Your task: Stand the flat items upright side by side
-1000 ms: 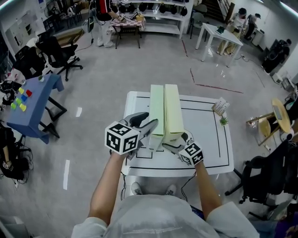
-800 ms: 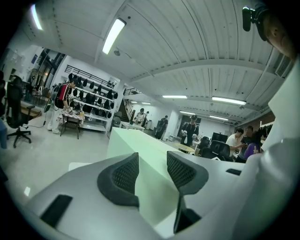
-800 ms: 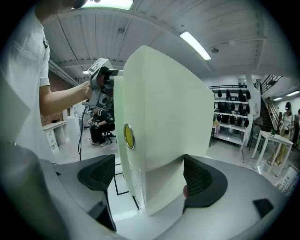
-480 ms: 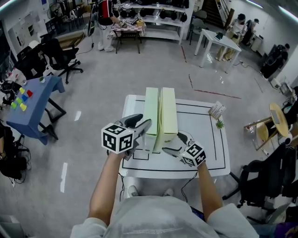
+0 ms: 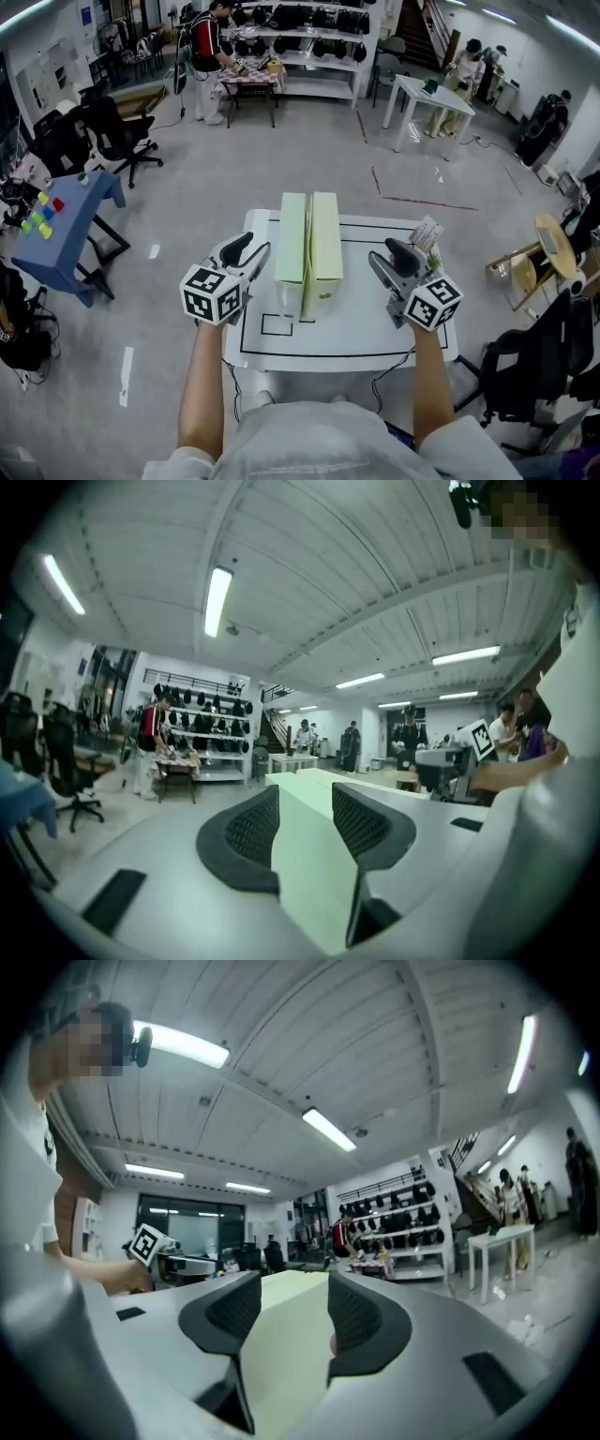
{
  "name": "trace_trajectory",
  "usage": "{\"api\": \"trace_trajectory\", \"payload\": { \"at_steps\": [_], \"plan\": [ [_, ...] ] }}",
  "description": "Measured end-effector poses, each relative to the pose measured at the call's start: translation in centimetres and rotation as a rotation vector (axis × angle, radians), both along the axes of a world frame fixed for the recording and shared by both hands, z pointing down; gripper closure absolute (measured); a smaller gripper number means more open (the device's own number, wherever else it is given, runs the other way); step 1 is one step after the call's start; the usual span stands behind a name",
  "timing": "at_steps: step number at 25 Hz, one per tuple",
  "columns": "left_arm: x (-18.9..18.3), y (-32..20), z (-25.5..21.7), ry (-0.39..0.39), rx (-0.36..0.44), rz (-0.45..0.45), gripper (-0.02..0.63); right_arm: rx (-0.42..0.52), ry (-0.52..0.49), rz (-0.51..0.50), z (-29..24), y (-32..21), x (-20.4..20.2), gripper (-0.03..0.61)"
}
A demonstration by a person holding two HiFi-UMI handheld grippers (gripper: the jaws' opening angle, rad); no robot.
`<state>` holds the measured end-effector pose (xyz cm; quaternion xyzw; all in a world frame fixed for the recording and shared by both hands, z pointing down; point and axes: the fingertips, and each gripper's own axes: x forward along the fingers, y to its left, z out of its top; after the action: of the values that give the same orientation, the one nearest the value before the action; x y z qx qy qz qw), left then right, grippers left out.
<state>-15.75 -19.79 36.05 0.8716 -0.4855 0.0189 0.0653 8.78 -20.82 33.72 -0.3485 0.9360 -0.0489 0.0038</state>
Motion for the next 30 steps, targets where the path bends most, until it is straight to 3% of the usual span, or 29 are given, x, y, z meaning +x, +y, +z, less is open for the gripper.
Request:
{"api": "trace_trajectory", "payload": {
  "at_steps": [3,5,7,16,30],
  "plan": [
    [-1.5,-0.2,-1.2,-0.099,0.058,-0.092,0.46,0.087,0.092,0.106,-2.5,-0.6,0.8,0.435],
    [-2.2,-0.2,-2.2,-0.158,0.098,-0.14,0.534,0.131,0.155,0.151,-3.7,-0.6,0.6,0.519],
    [-2.5,0.0,-3.1,-0.204,0.138,-0.162,0.579,0.163,0.223,0.171,-4.3,-0.5,0.0,0.548],
    [0.1,1.7,-5.5,-0.362,0.272,-0.118,0.595,0.227,0.32,0.147,-6.6,0.7,-3.1,0.551],
    [2.4,2.9,-6.1,-0.374,0.306,-0.099,0.595,0.264,0.345,0.144,-6.2,1.6,-3.9,0.551]
  ]
}}
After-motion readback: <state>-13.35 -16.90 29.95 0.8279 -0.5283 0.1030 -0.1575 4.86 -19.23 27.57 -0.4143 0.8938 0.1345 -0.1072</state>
